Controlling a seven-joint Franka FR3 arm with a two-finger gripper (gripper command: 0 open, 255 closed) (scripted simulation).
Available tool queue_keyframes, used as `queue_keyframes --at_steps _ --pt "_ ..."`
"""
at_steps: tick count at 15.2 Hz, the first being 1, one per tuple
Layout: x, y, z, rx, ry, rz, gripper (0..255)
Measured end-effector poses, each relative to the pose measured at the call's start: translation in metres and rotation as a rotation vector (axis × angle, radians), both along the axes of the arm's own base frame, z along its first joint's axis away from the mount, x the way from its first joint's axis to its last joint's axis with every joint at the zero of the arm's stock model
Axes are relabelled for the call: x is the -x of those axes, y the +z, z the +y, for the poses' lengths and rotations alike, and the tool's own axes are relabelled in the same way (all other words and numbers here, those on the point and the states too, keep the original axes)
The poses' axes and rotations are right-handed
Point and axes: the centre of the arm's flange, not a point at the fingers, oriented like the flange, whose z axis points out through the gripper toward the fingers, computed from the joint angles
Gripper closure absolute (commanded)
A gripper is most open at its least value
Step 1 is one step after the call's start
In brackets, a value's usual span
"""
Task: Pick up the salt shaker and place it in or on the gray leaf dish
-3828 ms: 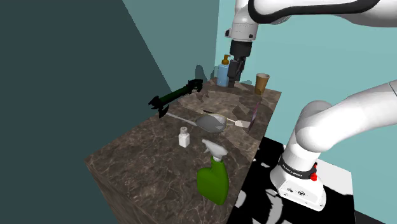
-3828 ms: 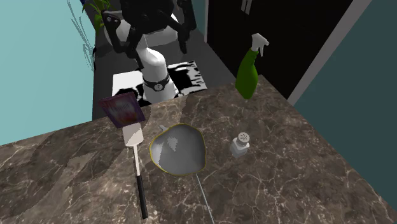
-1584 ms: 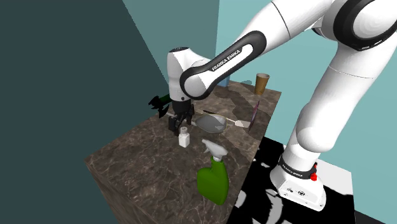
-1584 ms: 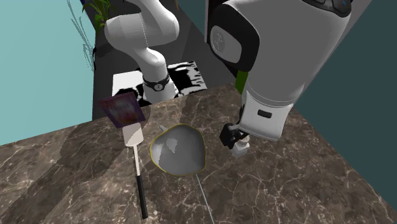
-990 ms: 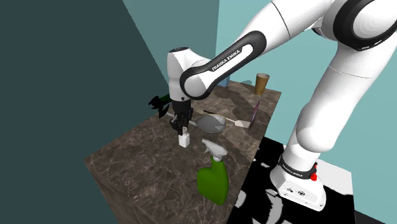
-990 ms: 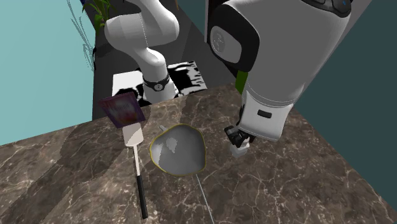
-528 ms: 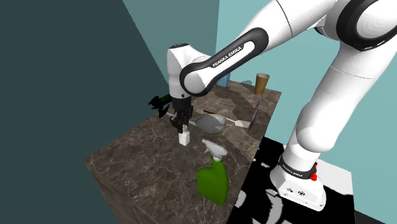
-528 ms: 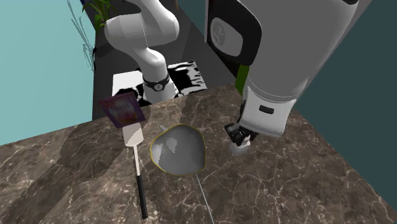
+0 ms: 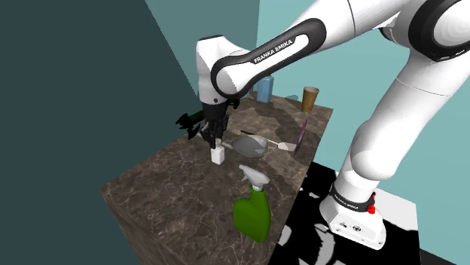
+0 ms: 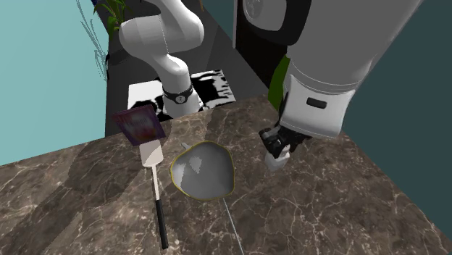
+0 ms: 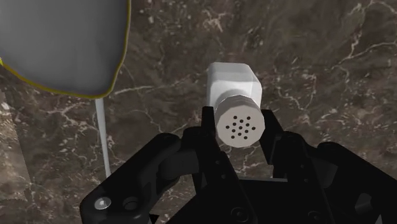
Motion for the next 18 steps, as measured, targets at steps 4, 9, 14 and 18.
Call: queue_keyframes --at_steps 4,9,14,18 --pt "0.001 0.021 0.002 0.000 0.000 0.000 255" --pt "0.000 0.048 0.000 0.000 0.000 0.000 255" --pt "0.002 0.069 -0.005 0.000 0.000 0.000 255" --pt "0.014 0.083 -0.050 0.001 -0.001 0.000 255"
